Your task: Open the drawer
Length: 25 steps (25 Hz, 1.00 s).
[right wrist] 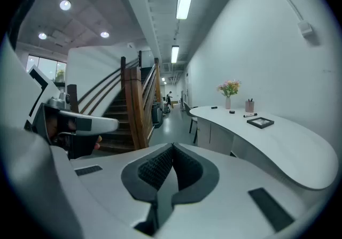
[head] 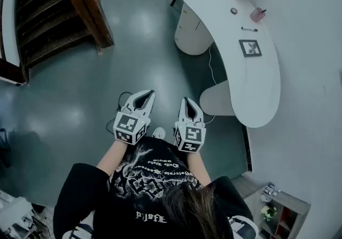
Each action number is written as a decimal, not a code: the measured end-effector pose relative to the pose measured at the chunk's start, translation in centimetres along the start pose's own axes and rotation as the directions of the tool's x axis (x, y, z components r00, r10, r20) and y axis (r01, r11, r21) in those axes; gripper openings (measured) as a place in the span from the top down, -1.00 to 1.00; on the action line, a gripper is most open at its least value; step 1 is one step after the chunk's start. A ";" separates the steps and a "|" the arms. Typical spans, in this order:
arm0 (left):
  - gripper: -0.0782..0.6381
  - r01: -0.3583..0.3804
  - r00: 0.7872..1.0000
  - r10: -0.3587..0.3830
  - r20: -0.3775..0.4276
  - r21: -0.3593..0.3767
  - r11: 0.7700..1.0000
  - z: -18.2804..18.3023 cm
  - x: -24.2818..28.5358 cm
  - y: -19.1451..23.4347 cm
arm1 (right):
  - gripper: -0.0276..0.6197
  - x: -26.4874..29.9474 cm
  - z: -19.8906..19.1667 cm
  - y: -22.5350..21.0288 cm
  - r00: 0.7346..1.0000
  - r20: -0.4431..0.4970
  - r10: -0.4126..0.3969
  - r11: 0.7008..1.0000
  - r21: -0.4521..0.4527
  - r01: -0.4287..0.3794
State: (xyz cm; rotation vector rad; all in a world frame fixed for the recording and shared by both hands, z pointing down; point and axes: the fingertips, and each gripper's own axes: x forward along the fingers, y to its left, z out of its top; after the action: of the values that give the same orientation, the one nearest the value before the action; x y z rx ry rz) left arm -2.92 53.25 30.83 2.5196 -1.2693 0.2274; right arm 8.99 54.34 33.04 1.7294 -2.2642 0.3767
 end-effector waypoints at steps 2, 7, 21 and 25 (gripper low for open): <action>0.71 -0.004 1.000 0.004 0.000 -0.001 1.000 -0.3 0.1 -0.7 | 0.84 -0.4 -0.4 -0.3 1.000 -0.002 0.007 1.000 -0.008 -0.007; 0.71 0.003 1.000 -0.003 0.000 0.024 1.000 -1.1 0.2 -2.4 | 0.84 -1.2 -1.1 -1.6 1.000 0.017 -0.002 1.000 0.006 0.002; 0.70 0.063 0.998 -0.063 -0.026 -0.001 0.998 -0.2 6.2 -1.2 | 0.83 2.1 -0.6 -5.3 0.997 0.018 -0.073 0.997 0.039 0.072; 0.70 0.114 0.993 -0.113 -0.029 0.026 0.993 1.8 9.2 0.5 | 0.83 5.2 1.3 -5.8 0.997 0.007 -0.081 0.997 0.020 0.081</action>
State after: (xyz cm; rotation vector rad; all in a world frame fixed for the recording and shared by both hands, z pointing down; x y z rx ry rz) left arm 2.17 45.36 31.79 2.5925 -1.1158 0.2535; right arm 13.17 47.72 33.96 1.8289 -2.1947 0.3771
